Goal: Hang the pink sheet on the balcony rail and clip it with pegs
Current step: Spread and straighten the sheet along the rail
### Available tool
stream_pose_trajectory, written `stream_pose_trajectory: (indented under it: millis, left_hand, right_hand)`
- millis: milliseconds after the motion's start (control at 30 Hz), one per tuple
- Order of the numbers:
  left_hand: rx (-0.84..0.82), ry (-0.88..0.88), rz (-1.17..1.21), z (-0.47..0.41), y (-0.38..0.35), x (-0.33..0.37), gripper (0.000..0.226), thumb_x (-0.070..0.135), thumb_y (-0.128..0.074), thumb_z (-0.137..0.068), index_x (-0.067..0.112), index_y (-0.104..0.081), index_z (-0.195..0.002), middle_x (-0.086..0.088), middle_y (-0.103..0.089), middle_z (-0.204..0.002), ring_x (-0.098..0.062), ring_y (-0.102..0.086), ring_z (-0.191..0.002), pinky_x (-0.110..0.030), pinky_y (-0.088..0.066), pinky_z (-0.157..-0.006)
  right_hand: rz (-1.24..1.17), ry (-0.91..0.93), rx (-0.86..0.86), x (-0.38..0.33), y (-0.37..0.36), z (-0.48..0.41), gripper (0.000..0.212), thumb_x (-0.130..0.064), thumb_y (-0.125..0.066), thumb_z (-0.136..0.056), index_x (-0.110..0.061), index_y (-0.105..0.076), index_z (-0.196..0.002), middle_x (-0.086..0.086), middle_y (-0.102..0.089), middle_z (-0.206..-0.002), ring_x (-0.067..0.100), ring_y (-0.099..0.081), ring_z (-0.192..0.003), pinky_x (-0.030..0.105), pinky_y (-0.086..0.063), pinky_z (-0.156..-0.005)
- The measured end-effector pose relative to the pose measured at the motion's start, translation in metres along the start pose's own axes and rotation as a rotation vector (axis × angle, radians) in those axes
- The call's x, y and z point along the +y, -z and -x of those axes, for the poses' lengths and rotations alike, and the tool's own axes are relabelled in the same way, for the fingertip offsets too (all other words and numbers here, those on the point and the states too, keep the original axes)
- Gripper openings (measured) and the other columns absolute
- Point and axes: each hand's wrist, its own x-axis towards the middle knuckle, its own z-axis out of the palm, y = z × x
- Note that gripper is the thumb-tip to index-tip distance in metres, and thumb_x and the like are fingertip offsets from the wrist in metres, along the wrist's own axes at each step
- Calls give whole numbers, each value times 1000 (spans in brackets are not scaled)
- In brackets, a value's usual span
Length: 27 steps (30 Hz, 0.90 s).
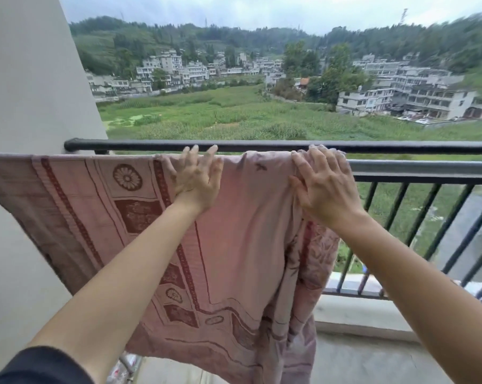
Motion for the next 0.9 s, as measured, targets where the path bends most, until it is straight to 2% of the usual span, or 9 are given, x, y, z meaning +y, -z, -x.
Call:
stream_pose_trajectory:
  millis: [167,267,400,500,567,633,667,767,900]
  left_hand:
    - [-26,-18,-26,23,-31,53,65,63,-21,-96,36,-14,-154,-6,-2,-164,-24,11,-150,-51,6,-120]
    - [-53,-9,-55,20,-29,46,64,62,-24,-97,37,-9,-154,-4,1,-164,-21,13,-150,-50,4,-120]
    - [-33,-45,-56,23,-27,43,65,60,-29,-97,37,-8,-155,-3,2,-165,-20,13,-150,-50,1,-121]
    - [6,18,2,30,-30,56,67,58,-33,-97,30,-17,-155,-8,-1,-164,-24,7,-151,-50,-3,-121]
    - [152,13,89,46,-32,73,64,59,-37,-94,18,-40,-143,-15,-27,-153,-29,-21,-144,-52,-19,-116]
    - [261,-168,140,70,-39,93,58,65,-41,-90,12,-56,-111,-10,-51,-118,-26,-47,-112,-48,-41,-95]
    - [245,-260,151,82,-44,103,60,69,-42,-87,12,-57,-99,-5,-53,-103,-22,-49,-96,-44,-44,-84]
    - [145,-315,152,103,-54,133,66,76,-53,-79,11,-61,-93,-1,-58,-86,-17,-51,-75,-31,-47,-68]
    - [257,-255,313,87,-47,142,15,29,-69,-84,14,-66,-84,4,-65,-77,-15,-59,-63,-34,-53,-53]
  right_hand:
    - [-292,-204,138,35,-2,36,63,-49,-54,-96,-16,-38,-147,10,-43,-138,26,-45,-125,45,-48,-97]
    - [-541,-340,175,31,-3,43,57,-49,-54,-97,-14,-43,-140,9,-47,-124,16,-48,-101,36,-47,-79]
    - [-1048,-625,-101,27,-16,47,59,-62,-36,-98,-12,-54,-123,7,-66,-109,20,-63,-98,49,-53,-91]
    - [-1122,-531,-208,35,-17,52,31,-48,-50,-99,-22,-67,-98,-2,-73,-91,18,-70,-89,40,-58,-79]
    - [-1159,-453,-203,43,-10,48,16,-36,-54,-100,-26,-67,-100,-4,-73,-94,16,-70,-92,35,-57,-78]
    - [-1270,-392,-202,50,1,39,14,-29,-53,-99,-29,-66,-105,1,-73,-100,21,-70,-96,44,-58,-85]
    - [-1283,-354,-202,54,6,35,18,-25,-50,-99,-28,-66,-106,3,-73,-100,24,-70,-95,49,-58,-85]
    - [-1198,-202,-226,58,20,20,32,-20,-38,-93,-21,-69,-104,5,-72,-97,30,-65,-93,56,-57,-83]
    - [-988,-66,-132,66,21,-3,38,-12,-46,-85,-23,-75,-108,-4,-61,-113,19,-61,-107,45,-54,-93]
